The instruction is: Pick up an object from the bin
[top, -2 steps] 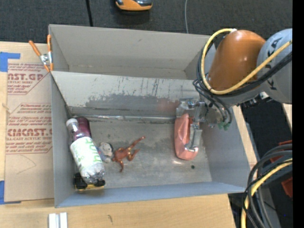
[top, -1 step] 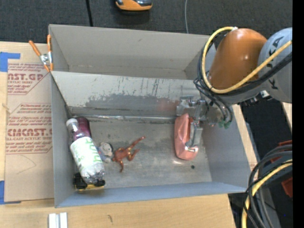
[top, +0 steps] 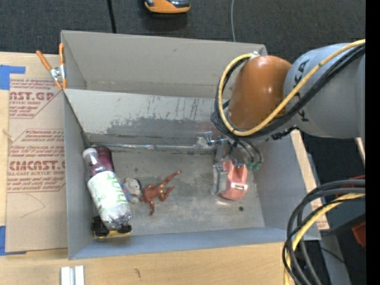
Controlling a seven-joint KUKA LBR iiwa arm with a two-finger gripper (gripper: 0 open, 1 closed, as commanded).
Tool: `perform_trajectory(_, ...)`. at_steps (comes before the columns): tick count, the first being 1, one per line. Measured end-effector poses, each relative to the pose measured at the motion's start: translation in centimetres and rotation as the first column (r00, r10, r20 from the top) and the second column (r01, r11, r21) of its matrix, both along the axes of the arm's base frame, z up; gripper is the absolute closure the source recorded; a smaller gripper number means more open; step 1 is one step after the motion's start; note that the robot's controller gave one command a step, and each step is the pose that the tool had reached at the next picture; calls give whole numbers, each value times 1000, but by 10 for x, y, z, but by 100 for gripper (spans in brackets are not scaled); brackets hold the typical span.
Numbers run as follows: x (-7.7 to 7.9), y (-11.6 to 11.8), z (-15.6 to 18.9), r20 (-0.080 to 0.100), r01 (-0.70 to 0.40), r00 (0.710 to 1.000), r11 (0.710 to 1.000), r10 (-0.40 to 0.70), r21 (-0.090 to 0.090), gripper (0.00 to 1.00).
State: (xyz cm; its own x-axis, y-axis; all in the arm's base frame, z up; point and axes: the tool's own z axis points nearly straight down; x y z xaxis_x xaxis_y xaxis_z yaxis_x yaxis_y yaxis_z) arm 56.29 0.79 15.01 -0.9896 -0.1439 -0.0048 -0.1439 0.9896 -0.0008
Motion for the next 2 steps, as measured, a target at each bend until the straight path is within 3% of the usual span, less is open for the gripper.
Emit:
perform_trajectory(1, -18, 44, 1, -4, -99, 995, 995, 99, 2, 0)
perform_trajectory(2, -7, 72, 0, -2, -143, 990, 990, 143, 0, 0)
